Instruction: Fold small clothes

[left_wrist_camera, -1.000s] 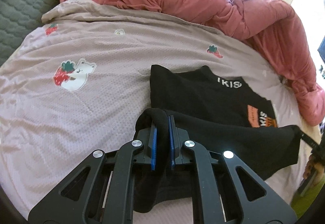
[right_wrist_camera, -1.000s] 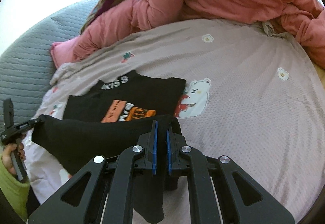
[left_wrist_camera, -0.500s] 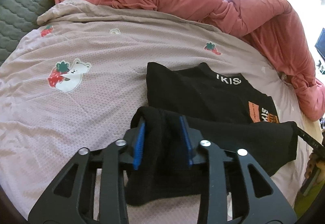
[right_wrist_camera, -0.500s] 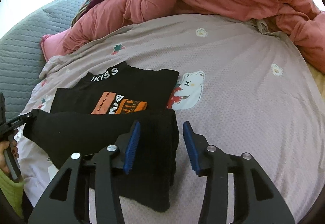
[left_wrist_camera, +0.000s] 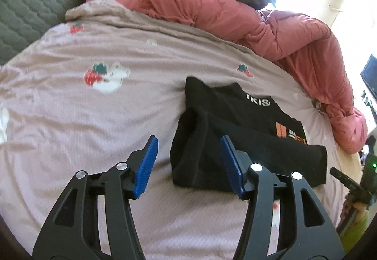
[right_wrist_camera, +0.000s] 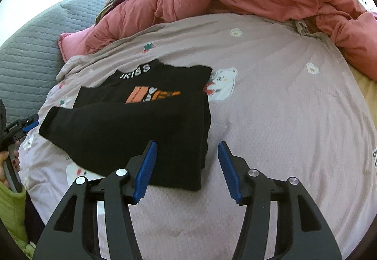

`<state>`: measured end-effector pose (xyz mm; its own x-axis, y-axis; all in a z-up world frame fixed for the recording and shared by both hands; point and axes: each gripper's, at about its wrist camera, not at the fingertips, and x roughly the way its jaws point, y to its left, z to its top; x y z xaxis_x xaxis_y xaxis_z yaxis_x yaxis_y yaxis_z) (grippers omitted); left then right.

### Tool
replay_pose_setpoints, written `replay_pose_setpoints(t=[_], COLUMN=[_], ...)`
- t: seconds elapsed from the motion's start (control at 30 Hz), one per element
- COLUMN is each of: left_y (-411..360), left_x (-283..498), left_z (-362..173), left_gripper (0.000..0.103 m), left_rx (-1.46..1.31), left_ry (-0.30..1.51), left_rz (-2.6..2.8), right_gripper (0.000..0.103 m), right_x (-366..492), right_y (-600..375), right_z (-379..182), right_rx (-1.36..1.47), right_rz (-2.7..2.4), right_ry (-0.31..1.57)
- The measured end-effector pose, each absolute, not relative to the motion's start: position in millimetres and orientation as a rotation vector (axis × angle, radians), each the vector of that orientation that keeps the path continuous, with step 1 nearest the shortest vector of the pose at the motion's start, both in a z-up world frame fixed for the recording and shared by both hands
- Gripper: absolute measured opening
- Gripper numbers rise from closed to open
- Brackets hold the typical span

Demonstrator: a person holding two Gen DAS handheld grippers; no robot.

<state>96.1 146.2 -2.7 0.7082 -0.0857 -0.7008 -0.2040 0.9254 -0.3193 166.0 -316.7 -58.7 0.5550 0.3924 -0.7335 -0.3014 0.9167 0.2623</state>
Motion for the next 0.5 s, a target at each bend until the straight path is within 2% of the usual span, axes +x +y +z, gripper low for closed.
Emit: replay_pose_setpoints(t=[0.37, 0.47, 0.5], left_y=[131, 127, 126], left_x=[108, 113, 115], left_z=[-24, -27, -28], left_gripper=[0.047, 0.047, 0.044], left_rx=[-0.387, -0.368, -0.365], left_ry=[0.878, 0.892, 0.898], left_rz=[0.045, 0.055, 0.058], right_gripper=[0.052, 0.048, 0.046], right_x=[151, 157, 159], right_y=[-322, -322, -321], right_z=[-80, -82, -82], right_rx=[0.163, 0.194, 0.198], right_rz=[0.439, 0.455, 0.455], right_ry=[0.967, 0.97, 0.971])
